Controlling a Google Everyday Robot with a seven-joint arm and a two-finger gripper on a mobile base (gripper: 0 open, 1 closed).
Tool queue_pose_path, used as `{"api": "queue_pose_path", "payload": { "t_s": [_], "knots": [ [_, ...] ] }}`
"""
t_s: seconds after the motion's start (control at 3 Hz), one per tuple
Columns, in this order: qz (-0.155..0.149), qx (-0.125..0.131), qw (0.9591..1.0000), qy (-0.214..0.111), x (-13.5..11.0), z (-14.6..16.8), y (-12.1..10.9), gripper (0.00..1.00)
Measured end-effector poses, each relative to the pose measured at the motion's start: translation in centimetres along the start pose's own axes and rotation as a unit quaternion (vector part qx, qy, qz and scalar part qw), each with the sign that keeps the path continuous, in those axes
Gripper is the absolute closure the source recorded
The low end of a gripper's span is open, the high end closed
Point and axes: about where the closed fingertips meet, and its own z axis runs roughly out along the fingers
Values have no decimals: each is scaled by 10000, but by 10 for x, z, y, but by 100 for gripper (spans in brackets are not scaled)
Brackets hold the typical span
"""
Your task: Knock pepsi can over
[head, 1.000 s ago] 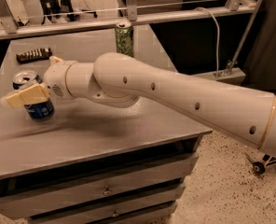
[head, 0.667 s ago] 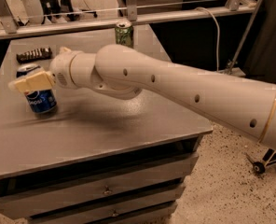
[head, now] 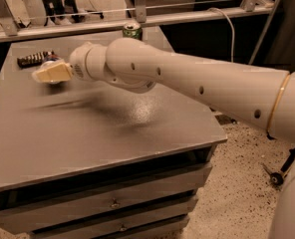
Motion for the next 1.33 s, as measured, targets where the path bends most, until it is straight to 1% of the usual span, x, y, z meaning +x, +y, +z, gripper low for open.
{"api": "queue_pose_path", "payload": {
  "t_s": [0.33, 0.67, 1.0, 1.33],
  "knots": [
    [-206, 200, 9995, 98, 10, -16, -24, 0],
    [-437, 205, 9988, 119, 13, -39, -34, 0],
    [-986, -67, 9950, 146, 5, -88, -28, 0],
    [-1285, -396, 9905, 281, 9, -123, -14, 0]
  ]
}}
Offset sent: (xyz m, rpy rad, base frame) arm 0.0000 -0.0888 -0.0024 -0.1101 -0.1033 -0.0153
